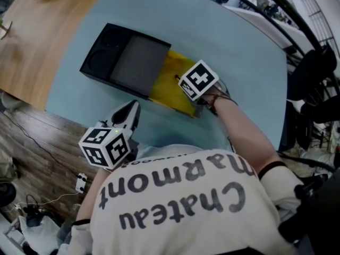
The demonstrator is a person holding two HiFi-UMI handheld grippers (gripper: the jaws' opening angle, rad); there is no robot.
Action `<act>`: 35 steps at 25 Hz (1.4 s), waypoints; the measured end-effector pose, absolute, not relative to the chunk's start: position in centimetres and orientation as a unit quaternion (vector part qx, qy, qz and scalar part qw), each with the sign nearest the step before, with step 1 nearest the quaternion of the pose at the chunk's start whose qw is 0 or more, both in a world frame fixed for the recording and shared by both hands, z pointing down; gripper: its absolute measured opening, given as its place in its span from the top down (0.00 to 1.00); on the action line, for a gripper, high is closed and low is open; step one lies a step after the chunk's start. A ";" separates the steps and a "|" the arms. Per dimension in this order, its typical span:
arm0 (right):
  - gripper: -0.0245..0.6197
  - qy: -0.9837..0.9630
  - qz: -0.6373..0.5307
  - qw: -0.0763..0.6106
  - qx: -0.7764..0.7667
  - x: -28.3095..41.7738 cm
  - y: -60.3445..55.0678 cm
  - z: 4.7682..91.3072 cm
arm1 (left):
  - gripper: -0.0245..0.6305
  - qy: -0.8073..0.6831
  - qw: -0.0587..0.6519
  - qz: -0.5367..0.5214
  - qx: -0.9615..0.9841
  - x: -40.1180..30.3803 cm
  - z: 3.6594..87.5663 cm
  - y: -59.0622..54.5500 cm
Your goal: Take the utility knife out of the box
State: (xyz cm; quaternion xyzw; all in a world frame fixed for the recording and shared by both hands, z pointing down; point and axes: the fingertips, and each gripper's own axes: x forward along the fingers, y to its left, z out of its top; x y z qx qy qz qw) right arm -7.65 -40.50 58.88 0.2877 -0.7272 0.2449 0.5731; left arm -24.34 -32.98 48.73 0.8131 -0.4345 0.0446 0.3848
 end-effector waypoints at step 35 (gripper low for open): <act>0.83 -0.854 0.249 0.267 0.370 -6.7 -36.2 49.7 | 0.96 -0.443 0.363 0.043 0.819 -19.9 46.4 -28.1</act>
